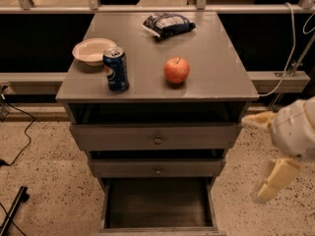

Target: Close bottom drawer

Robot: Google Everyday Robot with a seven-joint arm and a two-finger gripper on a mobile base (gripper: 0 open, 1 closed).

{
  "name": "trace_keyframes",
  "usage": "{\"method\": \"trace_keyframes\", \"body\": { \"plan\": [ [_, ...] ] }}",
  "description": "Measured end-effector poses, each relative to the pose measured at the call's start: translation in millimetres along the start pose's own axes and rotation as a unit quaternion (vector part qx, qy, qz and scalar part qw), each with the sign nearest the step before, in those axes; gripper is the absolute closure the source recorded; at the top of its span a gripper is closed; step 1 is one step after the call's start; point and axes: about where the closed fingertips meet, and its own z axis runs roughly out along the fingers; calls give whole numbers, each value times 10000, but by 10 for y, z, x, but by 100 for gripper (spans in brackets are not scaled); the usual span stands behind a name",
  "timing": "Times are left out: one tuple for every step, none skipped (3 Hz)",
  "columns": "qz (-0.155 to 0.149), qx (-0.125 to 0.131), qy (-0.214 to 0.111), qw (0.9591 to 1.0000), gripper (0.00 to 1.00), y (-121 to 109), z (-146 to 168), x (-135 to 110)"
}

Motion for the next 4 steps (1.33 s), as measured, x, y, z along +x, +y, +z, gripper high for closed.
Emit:
{"method": "trace_keyframes", "body": {
  "plan": [
    [-6, -251, -712, 9971, 0, 385, 645, 212],
    [216, -264, -1352, 9902, 0, 765, 1275, 613],
    [-29, -255, -1449, 9891, 0, 823, 1377, 715],
    [-56, -271, -1471, 9887, 0, 830, 1414, 709]
  ]
}}
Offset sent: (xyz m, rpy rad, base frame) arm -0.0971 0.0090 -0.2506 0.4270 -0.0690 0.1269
